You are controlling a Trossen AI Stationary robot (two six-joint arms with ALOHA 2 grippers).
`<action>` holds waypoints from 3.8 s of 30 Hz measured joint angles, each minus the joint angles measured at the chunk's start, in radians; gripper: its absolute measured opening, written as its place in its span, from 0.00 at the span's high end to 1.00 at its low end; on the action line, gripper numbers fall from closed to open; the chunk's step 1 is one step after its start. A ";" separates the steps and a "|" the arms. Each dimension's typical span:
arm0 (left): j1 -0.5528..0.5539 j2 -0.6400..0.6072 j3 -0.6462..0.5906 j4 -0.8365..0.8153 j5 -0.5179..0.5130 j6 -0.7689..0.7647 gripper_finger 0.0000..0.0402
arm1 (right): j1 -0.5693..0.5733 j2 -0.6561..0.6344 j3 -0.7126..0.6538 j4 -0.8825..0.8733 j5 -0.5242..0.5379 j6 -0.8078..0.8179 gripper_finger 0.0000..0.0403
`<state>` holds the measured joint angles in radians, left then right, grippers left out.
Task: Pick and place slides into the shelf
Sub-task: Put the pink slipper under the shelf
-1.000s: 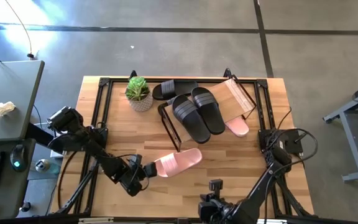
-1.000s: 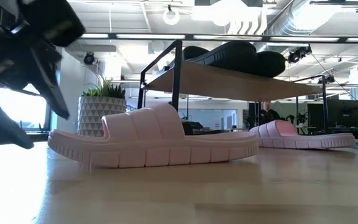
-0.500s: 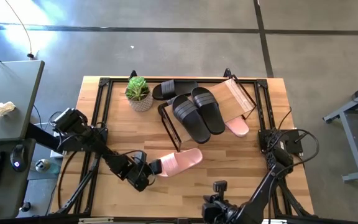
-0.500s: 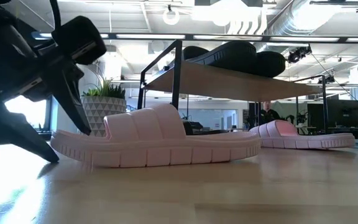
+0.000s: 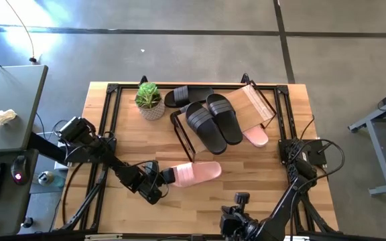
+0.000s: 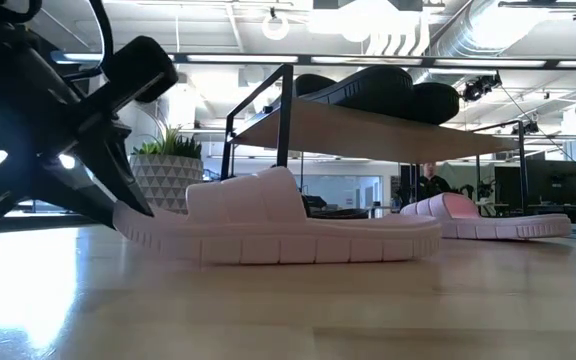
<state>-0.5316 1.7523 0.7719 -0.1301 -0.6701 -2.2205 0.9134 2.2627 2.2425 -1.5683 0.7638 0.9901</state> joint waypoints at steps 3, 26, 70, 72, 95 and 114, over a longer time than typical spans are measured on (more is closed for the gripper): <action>-0.003 0.000 0.000 0.014 0.000 0.015 0.89 | 0.008 0.000 0.000 0.014 0.024 0.022 0.97; -0.199 -0.006 0.090 0.189 -0.295 0.129 0.96 | -0.162 -0.251 0.000 0.948 -0.594 -0.894 0.97; -0.195 -0.141 0.190 0.264 -0.314 0.709 0.96 | 0.031 -0.750 -0.706 1.285 -0.260 -0.394 1.00; -0.195 -0.141 0.190 0.263 -0.314 0.709 0.96 | -0.035 -0.750 -0.787 1.615 -0.472 -0.539 1.00; -0.195 -0.140 0.190 0.321 -0.354 0.750 0.95 | -0.567 -1.249 -0.980 1.116 -0.512 -0.318 1.00; -0.184 -0.141 0.190 0.324 -0.433 0.751 0.95 | 0.016 -1.455 -1.786 1.718 -0.140 0.427 0.75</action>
<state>-0.7160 1.6111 0.9619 0.1943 -1.1034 -1.4696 0.9294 0.8081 0.4561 0.1502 0.6241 1.4172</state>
